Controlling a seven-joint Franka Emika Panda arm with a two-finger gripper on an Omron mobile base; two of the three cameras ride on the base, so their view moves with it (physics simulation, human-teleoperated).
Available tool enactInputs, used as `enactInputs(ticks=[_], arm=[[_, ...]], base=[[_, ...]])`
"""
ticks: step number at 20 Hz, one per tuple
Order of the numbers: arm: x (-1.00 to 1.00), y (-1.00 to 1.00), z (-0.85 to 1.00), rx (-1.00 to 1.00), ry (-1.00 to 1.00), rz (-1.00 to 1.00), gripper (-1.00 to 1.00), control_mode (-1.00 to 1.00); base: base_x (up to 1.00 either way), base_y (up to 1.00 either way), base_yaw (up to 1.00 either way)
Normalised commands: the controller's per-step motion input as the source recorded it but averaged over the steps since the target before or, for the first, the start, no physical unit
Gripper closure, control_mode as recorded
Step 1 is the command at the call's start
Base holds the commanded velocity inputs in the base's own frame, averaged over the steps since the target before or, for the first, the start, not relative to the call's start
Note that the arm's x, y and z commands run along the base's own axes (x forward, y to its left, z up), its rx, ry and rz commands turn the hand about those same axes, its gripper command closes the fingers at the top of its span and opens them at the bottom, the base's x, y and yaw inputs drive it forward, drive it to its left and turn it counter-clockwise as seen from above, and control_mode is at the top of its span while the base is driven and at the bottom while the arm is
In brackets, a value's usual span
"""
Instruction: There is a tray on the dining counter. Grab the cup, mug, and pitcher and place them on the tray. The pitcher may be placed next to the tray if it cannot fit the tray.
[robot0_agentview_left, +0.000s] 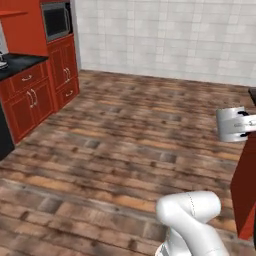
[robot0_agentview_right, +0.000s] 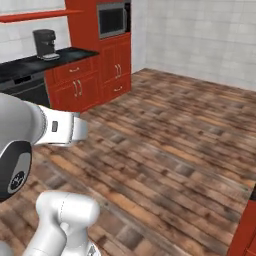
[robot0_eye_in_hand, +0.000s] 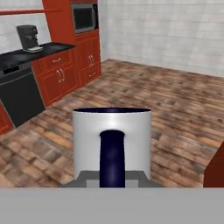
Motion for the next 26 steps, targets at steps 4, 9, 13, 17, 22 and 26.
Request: enactInputs(ticks=[4, 9, 13, 17, 22, 26], arm=[[0.00, 0.00, 0.00, 0.00, 0.00, 0.00, 1.00, 1.00], [0.00, 0.00, 0.00, 0.00, 0.00, 0.00, 1.00, 1.00], [0.00, 0.00, 0.00, 0.00, 0.00, 0.00, 1.00, 1.00], [0.00, 0.00, 0.00, 0.00, 0.00, 0.00, 1.00, 1.00], [0.00, 0.00, 0.00, 0.00, 0.00, 0.00, 1.00, 1.00], [0.00, 0.00, 0.00, 0.00, 0.00, 0.00, 1.00, 1.00]], base=[[0.69, 0.50, -0.79], [0.83, 0.61, -0.66], [1.00, 0.67, -0.34], [1.00, 0.66, -0.27], [1.00, 0.70, -0.29], [1.00, 0.66, -0.31]])
